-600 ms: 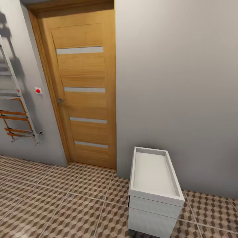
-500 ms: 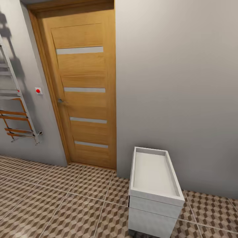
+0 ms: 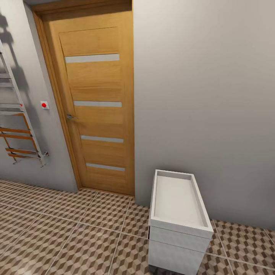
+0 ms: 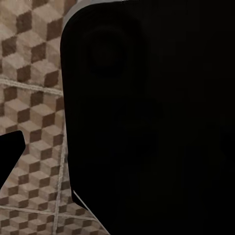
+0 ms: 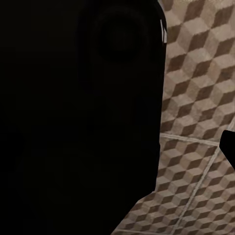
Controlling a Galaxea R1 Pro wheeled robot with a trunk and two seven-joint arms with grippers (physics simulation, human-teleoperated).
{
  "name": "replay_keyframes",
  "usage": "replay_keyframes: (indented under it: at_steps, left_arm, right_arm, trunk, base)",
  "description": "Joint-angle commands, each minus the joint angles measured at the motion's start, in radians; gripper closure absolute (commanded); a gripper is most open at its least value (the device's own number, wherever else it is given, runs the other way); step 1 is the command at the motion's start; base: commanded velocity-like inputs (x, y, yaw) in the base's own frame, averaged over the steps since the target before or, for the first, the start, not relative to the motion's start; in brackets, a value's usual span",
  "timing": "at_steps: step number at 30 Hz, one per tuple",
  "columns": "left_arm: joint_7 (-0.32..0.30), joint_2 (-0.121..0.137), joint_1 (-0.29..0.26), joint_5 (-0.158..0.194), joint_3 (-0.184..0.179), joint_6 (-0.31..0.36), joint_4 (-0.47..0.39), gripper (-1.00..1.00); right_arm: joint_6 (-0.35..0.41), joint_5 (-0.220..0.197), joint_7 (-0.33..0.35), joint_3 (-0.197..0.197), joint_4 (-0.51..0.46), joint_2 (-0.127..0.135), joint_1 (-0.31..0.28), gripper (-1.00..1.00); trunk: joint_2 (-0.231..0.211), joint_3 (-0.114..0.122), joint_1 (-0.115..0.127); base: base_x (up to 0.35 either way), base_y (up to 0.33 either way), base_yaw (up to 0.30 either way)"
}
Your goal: Take the four mousetraps from the cabinet in the bathroom and place them on the bathroom floor. Make sure all four end up on the same floor surface, and ensure that at least two of them are either under or directly next to the same bathroom sink.
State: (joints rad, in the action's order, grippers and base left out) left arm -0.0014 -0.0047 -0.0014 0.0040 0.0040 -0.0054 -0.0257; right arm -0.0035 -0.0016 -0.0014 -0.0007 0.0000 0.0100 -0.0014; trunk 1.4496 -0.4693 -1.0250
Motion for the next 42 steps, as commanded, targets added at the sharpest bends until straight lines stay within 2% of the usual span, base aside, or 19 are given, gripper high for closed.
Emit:
replay_keyframes:
  at_steps: [1, 13, 42]
  left_arm:
    - [0.000, 0.000, 0.000, 0.000, 0.000, -0.001, -0.001, -1.00]
    - [0.000, 0.000, 0.000, 0.001, 0.003, -0.001, -0.002, -1.00]
    - [0.000, 0.002, 0.000, 0.001, 0.001, -0.001, -0.002, -1.00]
  right_arm:
    - [-0.001, -0.001, 0.000, -0.001, 0.000, 0.000, 0.000, -1.00]
    - [-0.012, -0.007, 0.000, -0.007, 0.000, -0.001, 0.000, -1.00]
    - [-0.027, -0.006, 0.000, -0.007, 0.000, -0.003, 0.000, -1.00]
  trunk:
    - [0.000, -0.001, 0.000]
    - [0.000, -0.001, 0.000]
    - [0.000, -0.001, 0.000]
  base:
    - [0.000, 0.000, 0.000]
    - [0.000, 0.000, 0.064]
    - [0.000, 0.000, 0.267]
